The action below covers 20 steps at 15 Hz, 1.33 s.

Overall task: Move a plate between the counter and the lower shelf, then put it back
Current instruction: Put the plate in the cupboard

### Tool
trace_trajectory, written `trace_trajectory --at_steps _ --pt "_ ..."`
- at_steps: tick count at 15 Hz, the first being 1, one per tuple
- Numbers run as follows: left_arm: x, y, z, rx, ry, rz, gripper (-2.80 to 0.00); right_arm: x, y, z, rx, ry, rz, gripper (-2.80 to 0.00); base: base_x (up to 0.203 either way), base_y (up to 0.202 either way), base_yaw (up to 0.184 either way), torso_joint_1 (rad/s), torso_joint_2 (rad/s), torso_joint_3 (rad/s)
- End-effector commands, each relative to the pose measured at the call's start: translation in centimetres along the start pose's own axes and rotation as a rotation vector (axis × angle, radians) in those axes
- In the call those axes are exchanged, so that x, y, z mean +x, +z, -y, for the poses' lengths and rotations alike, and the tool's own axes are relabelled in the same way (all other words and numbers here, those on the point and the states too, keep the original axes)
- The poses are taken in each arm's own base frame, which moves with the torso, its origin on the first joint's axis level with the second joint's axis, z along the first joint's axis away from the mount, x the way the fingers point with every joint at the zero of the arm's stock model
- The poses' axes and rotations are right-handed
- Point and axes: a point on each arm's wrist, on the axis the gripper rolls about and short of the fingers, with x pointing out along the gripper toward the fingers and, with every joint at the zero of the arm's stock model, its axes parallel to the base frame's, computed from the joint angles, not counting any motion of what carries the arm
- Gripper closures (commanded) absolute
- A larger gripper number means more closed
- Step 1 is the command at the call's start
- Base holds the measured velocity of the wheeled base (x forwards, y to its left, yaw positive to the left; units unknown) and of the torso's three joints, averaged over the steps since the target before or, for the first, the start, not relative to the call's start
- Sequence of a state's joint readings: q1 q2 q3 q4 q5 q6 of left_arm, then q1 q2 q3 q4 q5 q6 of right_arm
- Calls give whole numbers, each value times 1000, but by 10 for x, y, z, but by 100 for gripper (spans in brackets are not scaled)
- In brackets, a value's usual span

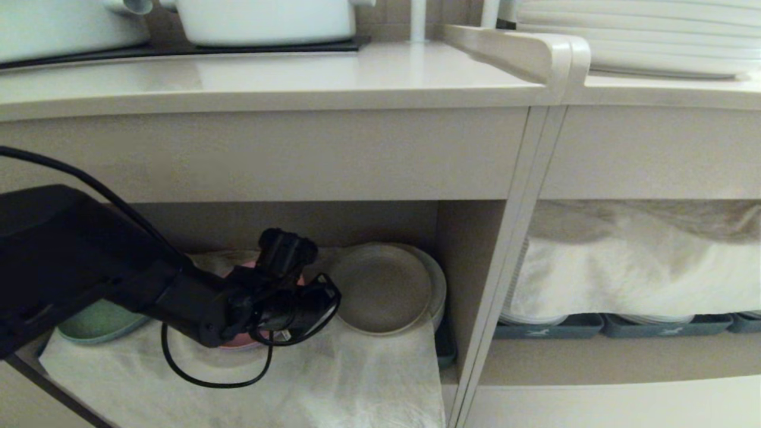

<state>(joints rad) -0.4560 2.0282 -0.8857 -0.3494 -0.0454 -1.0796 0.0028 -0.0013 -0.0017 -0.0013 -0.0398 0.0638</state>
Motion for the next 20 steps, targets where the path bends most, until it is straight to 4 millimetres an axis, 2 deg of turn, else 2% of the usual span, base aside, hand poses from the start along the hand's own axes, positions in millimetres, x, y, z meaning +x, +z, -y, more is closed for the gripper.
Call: trace_trajectory --at_steps 1,8,9,16,20 --pt "3 -1 0 -6 3 -3 0 0 0 0 1 0 -1 0 0 0 0 0 0 0" --pt "4 -2 -2 -5 9 -8 0 0 0 0 1 0 0 0 0 0 0 0 0 0" --pt "5 -1 -2 -5 10 -7 -280 0 0 0 1 0 0 0 0 0 0 0 0 0" --pt "2 0 0 2 2 -1 -280 0 0 0 1 0 -1 0 0 0 0 0 0 0" --pt "-6 0 2 3 -8 11 -280 0 0 0 1 0 -1 0 0 0 0 0 0 0"
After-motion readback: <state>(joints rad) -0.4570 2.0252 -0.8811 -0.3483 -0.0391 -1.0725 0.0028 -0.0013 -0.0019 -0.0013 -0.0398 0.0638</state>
